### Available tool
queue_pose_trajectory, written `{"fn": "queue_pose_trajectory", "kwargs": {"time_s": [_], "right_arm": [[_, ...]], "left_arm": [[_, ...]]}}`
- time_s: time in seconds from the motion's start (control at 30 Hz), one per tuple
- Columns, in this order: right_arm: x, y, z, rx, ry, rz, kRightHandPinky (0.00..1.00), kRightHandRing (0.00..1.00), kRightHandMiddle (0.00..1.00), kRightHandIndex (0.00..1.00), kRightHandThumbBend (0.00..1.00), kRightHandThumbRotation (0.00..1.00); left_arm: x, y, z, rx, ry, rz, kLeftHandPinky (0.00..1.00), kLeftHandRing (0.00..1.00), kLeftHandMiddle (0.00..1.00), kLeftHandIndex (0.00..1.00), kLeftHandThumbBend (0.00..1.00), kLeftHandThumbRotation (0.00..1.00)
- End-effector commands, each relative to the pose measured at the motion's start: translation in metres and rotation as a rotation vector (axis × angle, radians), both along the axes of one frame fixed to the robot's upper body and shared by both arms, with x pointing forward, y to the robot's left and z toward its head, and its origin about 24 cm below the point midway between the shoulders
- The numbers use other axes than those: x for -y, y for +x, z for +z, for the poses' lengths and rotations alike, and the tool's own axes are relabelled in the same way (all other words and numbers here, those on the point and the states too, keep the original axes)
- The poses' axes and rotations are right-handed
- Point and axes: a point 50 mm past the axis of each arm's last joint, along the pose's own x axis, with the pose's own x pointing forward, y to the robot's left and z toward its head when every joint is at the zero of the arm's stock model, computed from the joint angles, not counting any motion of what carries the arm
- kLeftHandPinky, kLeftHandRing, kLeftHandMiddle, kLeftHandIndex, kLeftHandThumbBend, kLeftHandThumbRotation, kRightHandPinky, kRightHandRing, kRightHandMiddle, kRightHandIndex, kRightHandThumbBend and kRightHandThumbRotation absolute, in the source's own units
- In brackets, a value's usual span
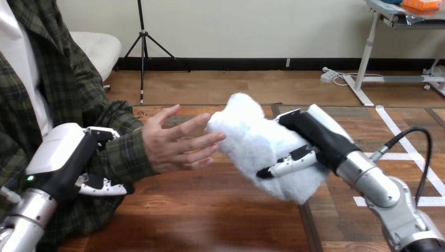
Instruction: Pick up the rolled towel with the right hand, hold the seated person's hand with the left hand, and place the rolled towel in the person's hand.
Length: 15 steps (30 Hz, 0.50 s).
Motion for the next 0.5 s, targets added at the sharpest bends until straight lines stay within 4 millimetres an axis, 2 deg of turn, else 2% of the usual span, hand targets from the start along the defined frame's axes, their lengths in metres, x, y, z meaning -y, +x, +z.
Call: {"fn": "queue_pose_trajectory", "kwargs": {"time_s": [0.0, 0.47], "right_arm": [[-0.021, 0.025, 0.048, 0.161, 0.024, 0.067, 0.06, 0.11, 0.15, 0.13, 0.70, 0.00], [-0.036, 0.024, 0.043, 0.138, 0.033, 0.110, 0.07, 0.11, 0.15, 0.13, 0.71, 0.00]], "left_arm": [[0.026, 0.012, 0.012, 0.079, -0.092, -0.050, 0.28, 0.34, 0.42, 0.46, 0.90, 0.00], [0.037, 0.011, 0.012, 0.076, -0.112, -0.052, 0.28, 0.34, 0.42, 0.46, 0.90, 0.00]]}}
